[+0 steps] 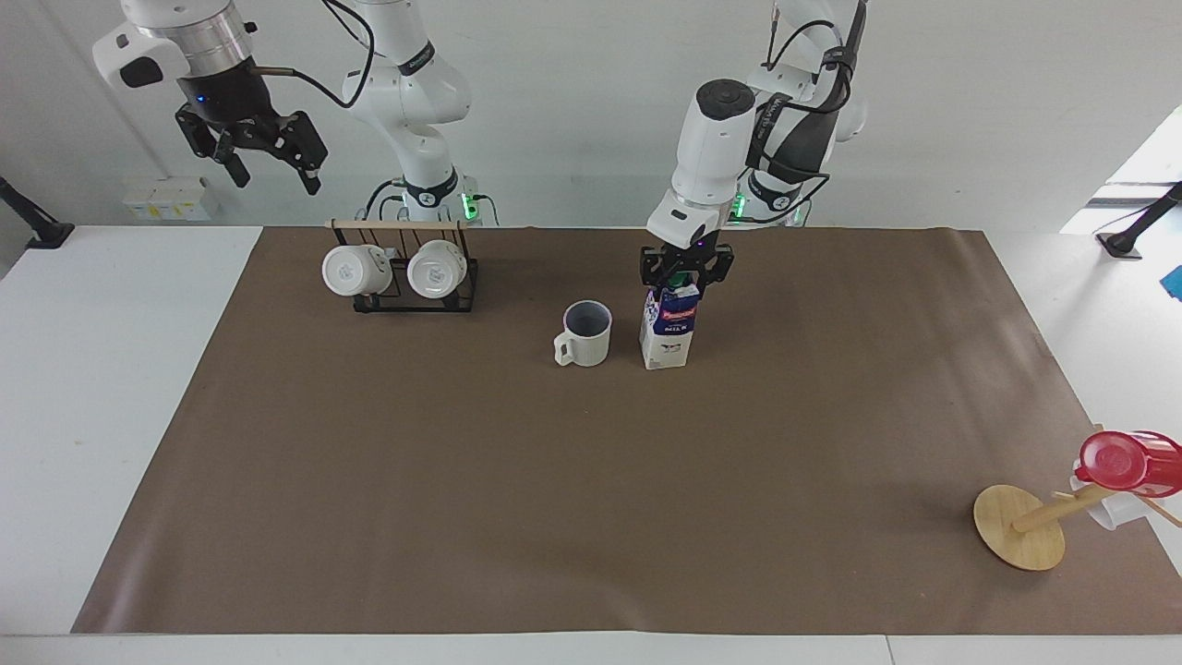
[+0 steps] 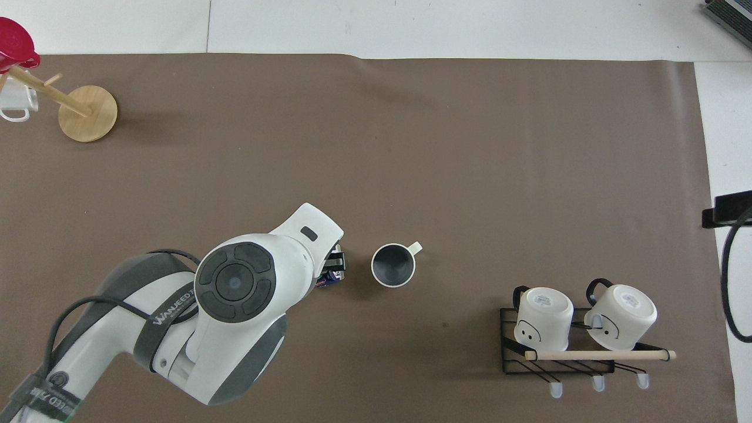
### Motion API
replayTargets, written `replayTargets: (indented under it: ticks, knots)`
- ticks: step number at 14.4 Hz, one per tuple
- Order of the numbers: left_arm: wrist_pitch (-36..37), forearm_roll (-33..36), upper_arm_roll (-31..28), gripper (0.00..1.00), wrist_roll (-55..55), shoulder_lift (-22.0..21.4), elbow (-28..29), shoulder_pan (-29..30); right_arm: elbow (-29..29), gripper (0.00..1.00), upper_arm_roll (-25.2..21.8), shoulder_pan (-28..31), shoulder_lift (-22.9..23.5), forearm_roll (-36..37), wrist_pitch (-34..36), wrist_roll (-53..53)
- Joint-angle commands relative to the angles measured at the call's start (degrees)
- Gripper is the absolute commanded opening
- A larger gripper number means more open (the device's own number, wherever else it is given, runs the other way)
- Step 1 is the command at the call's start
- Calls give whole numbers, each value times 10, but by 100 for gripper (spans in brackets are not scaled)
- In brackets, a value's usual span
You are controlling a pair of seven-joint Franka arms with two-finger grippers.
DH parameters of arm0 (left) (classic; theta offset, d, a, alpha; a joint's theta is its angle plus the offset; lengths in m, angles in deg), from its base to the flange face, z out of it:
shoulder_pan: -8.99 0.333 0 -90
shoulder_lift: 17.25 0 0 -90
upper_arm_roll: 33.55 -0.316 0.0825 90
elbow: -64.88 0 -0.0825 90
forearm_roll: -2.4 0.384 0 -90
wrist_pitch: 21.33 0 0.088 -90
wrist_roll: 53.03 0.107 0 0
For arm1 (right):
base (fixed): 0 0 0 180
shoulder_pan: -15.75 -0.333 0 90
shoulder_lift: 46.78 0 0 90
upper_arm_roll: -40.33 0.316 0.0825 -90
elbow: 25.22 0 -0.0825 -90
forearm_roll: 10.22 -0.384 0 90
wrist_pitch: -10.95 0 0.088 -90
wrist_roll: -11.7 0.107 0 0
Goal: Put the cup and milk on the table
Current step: 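Lower the milk carton beside the mug with the left gripper, then open the left gripper and draw it back from the carton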
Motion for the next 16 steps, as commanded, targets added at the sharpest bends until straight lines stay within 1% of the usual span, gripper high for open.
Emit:
replayTargets:
  ticks: [1,3,6,8,10,12,16]
  knots:
    - [14,2,-8,100,-5,1,-10,-12,39,100,1,-2,-16,2,-30,-7]
    - [29,2,-8,100,-4,-1,-19,-11,49,100,1,-2,-18,0,-41,-4]
    - [89,1,-8,100,0,-1,-63,-8,53,100,1,-2,-18,0,-42,-6]
    - [117,0,-9,100,0,-8,-76,-3,53,100,1,-2,-18,1,-42,-7]
    - [150,2,-17,100,6,-9,-103,2,50,100,1,0,-16,-1,-39,-9]
    - [192,3,-17,100,40,-9,-140,24,48,100,1,-1,-16,-3,-38,-9]
    - [241,3,-18,100,172,-22,-167,103,48,100,1,-1,-16,-3,-38,-9]
